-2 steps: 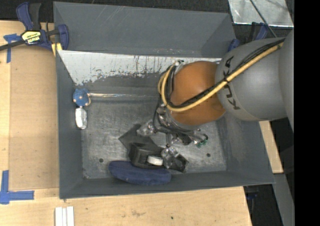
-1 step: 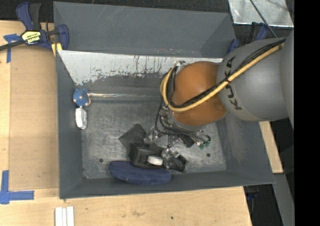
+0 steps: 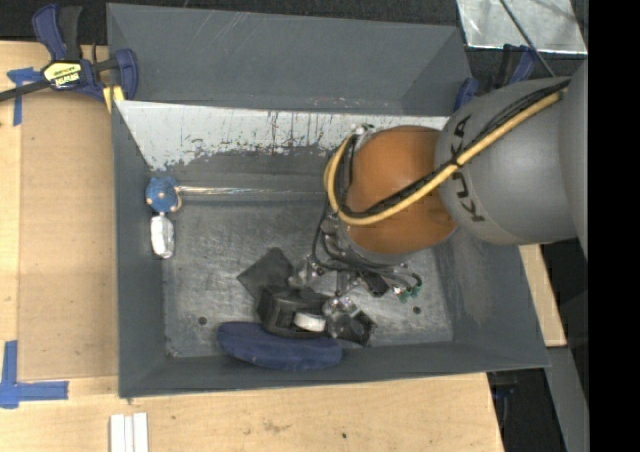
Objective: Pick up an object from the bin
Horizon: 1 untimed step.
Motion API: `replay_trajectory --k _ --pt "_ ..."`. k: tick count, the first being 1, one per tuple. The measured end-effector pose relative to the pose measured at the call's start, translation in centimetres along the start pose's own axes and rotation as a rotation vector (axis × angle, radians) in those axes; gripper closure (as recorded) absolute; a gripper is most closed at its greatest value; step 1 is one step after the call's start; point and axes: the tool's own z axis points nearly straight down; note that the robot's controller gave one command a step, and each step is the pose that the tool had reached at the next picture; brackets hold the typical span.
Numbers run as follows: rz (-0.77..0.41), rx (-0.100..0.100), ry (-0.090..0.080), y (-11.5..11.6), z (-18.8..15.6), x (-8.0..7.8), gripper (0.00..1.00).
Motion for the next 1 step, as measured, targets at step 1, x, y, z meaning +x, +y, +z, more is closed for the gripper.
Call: replay_trajectory --k 1 --pt "-0.018 -0.002 -0.030 -2.17 -19.62 0.43 1.00"
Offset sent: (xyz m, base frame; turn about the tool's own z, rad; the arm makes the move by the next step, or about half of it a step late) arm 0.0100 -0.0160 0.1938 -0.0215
